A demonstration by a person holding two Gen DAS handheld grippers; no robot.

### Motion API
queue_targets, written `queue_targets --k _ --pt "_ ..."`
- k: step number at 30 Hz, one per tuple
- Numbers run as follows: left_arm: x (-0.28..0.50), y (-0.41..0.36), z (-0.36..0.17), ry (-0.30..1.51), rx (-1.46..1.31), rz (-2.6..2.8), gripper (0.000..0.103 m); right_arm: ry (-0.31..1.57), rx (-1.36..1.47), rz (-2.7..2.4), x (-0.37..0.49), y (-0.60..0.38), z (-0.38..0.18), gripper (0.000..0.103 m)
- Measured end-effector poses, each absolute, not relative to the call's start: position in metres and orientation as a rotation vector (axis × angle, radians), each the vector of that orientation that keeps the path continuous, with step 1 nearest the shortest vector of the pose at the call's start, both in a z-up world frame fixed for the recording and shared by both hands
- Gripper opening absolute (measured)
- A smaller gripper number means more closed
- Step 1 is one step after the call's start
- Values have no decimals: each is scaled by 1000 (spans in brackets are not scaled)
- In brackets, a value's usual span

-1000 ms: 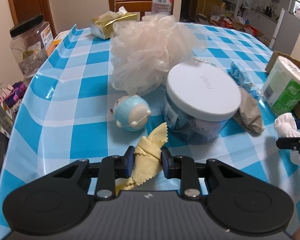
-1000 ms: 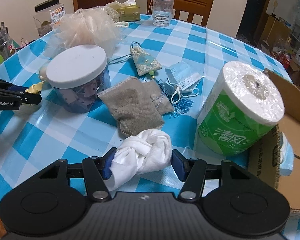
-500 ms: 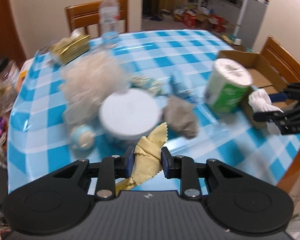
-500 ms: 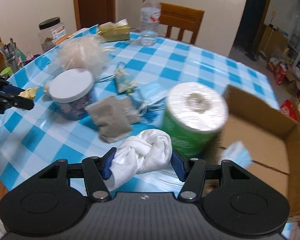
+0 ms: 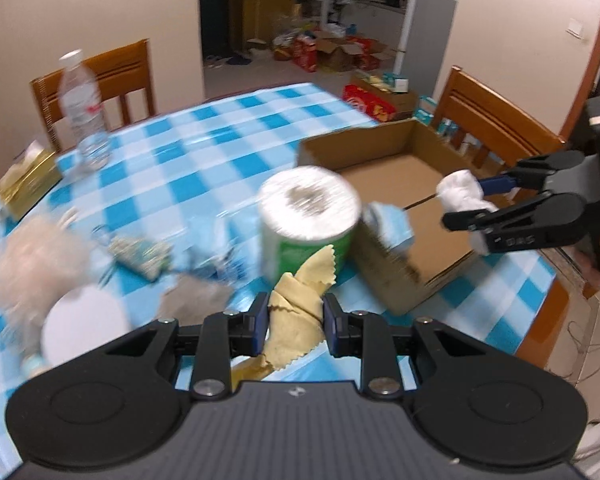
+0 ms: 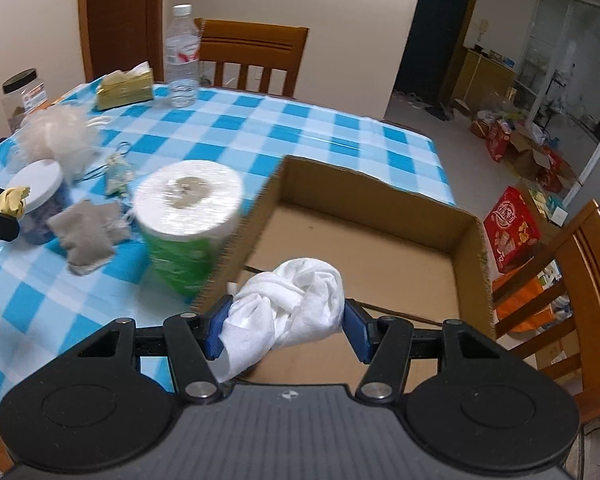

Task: Organize soft objects
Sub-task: 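Drop the white cloth into the box with the right gripper while the left carries the yellow cloth, then open the left gripper to drop the yellow cloth into the box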

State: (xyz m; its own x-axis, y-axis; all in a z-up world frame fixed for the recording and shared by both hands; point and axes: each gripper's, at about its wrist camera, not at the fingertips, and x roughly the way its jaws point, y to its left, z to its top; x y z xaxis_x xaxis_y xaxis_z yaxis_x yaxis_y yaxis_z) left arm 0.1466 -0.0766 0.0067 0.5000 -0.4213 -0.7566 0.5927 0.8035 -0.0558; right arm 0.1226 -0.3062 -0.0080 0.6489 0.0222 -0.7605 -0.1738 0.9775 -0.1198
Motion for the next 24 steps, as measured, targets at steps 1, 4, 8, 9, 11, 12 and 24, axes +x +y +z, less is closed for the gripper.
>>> queue_targets --k 1,4,8,9,11,12,24 --pt "146 -86 8 842 226 -628 26 857 -184 111 124 -313 -10 63" --pt "148 -115 12 823 243 -650 26 853 -165 121 128 -329 -16 68" --pt "155 -150 14 814 245 -671 26 855 -148 177 126 -339 -25 99" --pt "158 -157 14 810 247 -674 26 853 -145 192 124 -341 -27 102" --pt "164 -174 13 805 253 -683 26 848 -137 221 118 -343 -28 103" --pt "168 -181 13 804 253 -685 26 850 -135 231 116 -344 -29 103" --pt "222 -250 6 775 277 -707 27 824 -63 201 99 -373 -22 103"
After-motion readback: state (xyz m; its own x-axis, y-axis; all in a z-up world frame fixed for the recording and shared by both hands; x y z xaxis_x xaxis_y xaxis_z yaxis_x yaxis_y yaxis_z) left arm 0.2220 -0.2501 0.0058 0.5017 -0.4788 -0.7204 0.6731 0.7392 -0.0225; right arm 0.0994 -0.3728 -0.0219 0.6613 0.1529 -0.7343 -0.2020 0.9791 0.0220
